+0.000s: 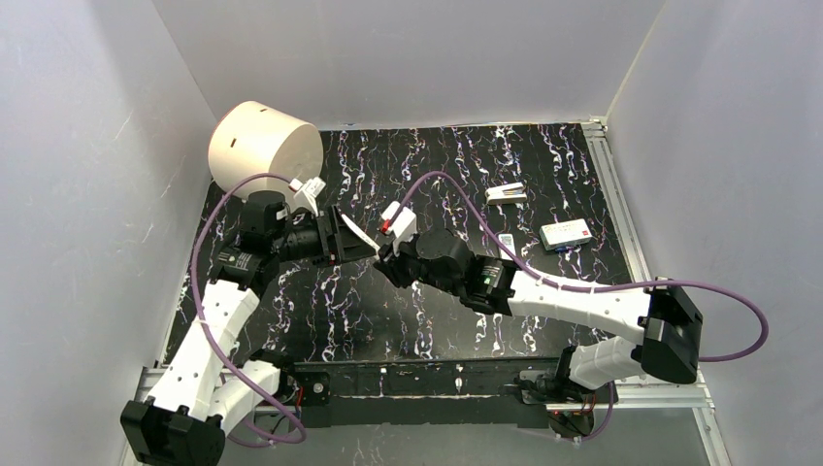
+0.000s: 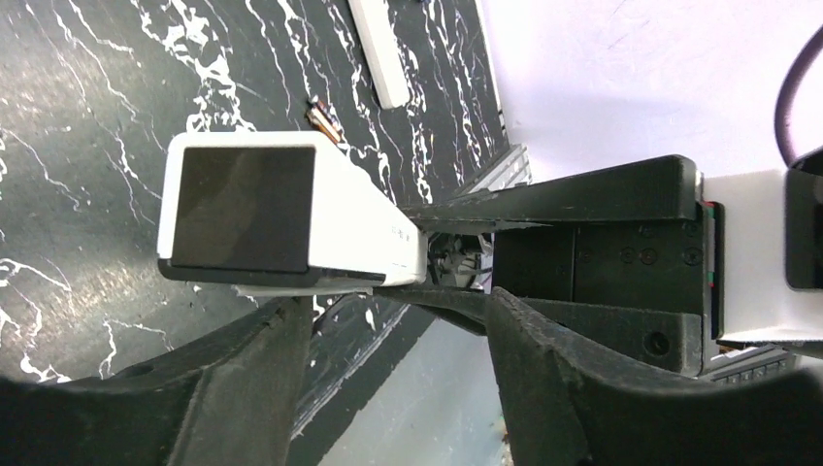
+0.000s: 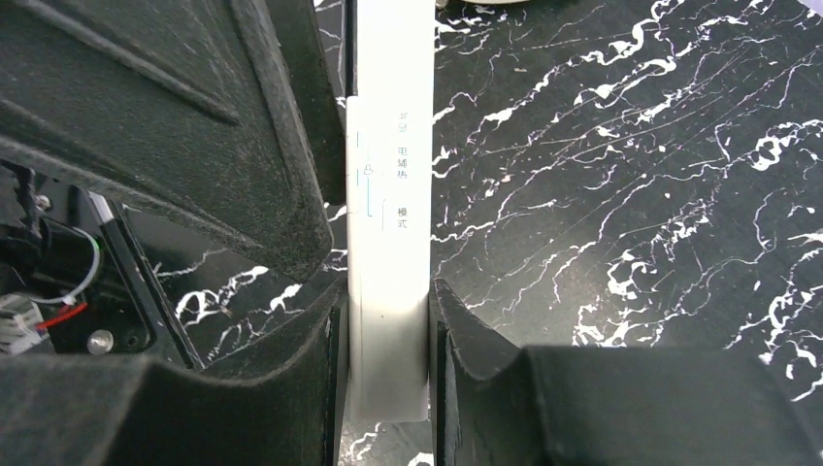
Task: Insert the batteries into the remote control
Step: Turn over the remote control.
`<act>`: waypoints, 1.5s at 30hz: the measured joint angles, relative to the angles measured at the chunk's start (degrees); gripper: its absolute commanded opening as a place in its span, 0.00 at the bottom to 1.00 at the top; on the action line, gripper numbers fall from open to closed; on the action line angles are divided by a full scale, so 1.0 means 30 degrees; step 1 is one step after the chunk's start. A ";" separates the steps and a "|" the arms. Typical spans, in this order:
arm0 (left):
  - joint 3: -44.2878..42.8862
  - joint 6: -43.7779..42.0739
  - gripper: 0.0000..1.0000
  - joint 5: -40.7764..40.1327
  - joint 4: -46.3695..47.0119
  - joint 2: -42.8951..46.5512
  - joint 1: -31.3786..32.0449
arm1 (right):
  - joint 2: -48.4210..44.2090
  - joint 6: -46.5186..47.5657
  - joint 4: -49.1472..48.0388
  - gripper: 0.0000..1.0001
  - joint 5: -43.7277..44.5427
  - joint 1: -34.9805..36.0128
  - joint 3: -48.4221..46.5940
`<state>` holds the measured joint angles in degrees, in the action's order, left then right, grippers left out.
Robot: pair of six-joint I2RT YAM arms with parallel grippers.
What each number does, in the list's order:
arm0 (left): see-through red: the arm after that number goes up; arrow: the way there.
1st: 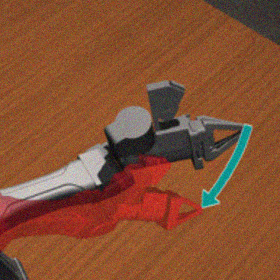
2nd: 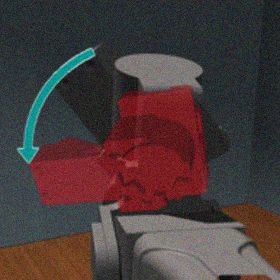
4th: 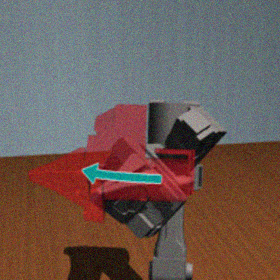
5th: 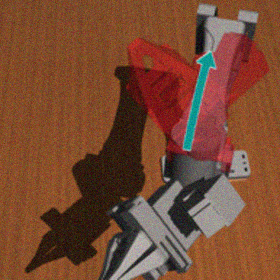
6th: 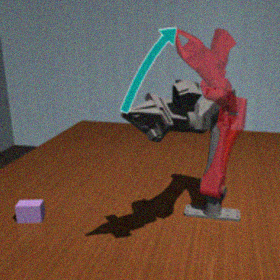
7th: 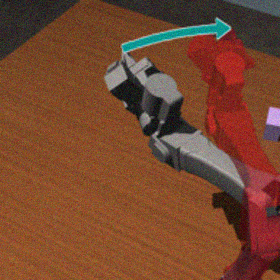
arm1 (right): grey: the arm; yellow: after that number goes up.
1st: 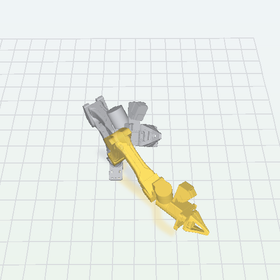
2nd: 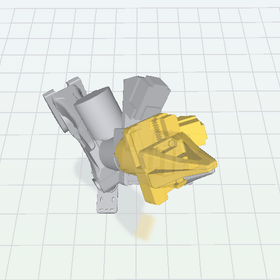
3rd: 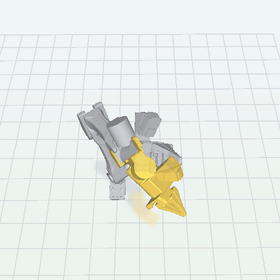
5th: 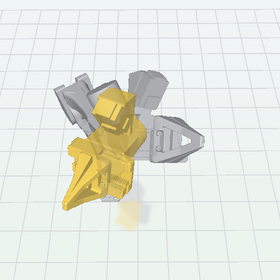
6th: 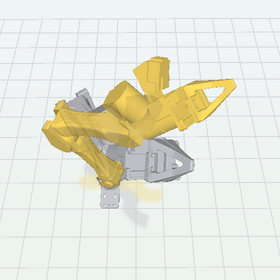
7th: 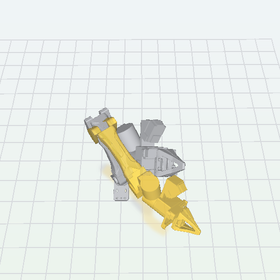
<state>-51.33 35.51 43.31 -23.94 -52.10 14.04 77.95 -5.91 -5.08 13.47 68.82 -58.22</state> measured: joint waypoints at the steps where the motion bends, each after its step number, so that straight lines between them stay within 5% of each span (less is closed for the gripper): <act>1: -0.0051 -0.0117 0.56 0.0124 -0.0306 -0.0168 0.0000 | -0.0007 0.0197 0.0117 0.21 0.0000 0.0000 0.0000; 7: -0.0270 -0.0444 0.52 0.0772 -0.1610 -0.0787 0.0000 | -0.0495 0.1297 0.0437 0.21 -0.0219 0.0000 0.0452; 10: -0.0270 -0.0313 0.64 0.1188 -0.1610 -0.0903 0.0000 | -0.0984 0.1741 0.0488 0.21 -0.0568 0.0000 0.0962; 14: -0.0444 -0.0211 0.68 0.1530 -0.1872 -0.1253 0.0000 | -0.1377 0.2055 0.0495 0.21 -0.0991 0.0000 0.1384; 25: -0.0692 0.0073 0.50 0.2535 -0.2018 -0.1734 0.0000 | -0.2186 0.2076 0.0131 0.21 -0.2149 0.0000 0.1843; 31: -0.0678 0.0510 0.31 0.2878 -0.1756 -0.1734 -0.0044 | -0.2397 0.2127 0.0073 0.20 -0.2412 -0.0015 0.2084; 34: -0.0656 0.0678 0.30 0.2943 -0.1545 -0.1734 -0.0087 | -0.2579 0.2127 0.0058 0.20 -0.2353 -0.0029 0.2084; 40: -0.0612 0.0903 0.48 0.3249 -0.1362 -0.1741 -0.0109 | -0.2579 0.2193 0.0073 0.20 -0.2535 -0.0022 0.2084; 45: -0.0612 0.1042 0.37 0.3548 -0.1093 -0.1756 -0.0109 | -0.2579 0.2229 0.0066 0.20 -0.2761 -0.0022 0.2084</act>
<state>-53.17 38.63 53.95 -27.22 -57.36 13.72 70.22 0.78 -4.89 5.19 68.75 -51.96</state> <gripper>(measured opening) 0.461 0.377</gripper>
